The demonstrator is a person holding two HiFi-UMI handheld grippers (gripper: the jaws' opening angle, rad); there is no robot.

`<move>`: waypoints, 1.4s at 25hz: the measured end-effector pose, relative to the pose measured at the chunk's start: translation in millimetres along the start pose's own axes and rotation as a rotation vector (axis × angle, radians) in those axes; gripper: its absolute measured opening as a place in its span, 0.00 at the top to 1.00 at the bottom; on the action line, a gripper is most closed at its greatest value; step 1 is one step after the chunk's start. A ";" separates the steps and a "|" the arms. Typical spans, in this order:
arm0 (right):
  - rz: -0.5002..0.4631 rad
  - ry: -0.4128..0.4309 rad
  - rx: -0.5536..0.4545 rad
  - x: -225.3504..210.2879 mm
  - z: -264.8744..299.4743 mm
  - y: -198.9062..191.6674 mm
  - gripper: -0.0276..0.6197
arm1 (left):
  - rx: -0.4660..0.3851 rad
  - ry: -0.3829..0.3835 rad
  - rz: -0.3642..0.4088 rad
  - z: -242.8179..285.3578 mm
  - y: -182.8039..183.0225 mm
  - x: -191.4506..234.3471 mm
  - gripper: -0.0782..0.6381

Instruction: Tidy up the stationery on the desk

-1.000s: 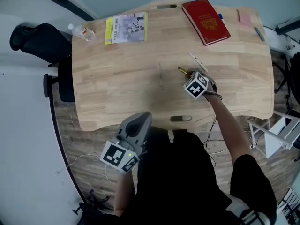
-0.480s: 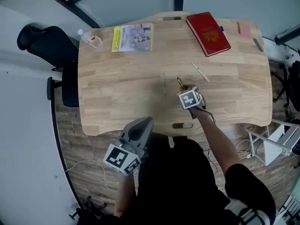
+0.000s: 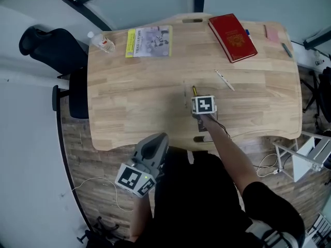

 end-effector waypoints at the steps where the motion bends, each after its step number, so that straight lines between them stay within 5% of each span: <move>1: 0.013 0.000 -0.005 1.6 1.8 0.7 0.89 | 0.000 0.002 -0.002 -1.4 -1.0 1.5 0.84; 7: 0.160 0.046 -0.031 6.7 12.0 2.7 0.89 | -0.001 0.012 -0.007 -8.0 -1.3 12.6 0.84; 22: 0.066 -0.009 -0.059 10.0 1.7 1.3 0.82 | 0.015 -0.027 0.028 -5.5 10.9 29.2 0.84; 35: -0.286 0.002 -0.167 -14.2 -35.4 18.8 0.79 | 0.009 -0.030 0.040 17.1 13.7 8.0 0.84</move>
Point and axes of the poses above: the fingertips, and each gripper's own axes: z forward along the fingers, x to its left, y out of its top, the point moved 7 cm from there along -z, backward along the fingers, and after that the axes turned 6 degrees about z, right-handed, at the moved point
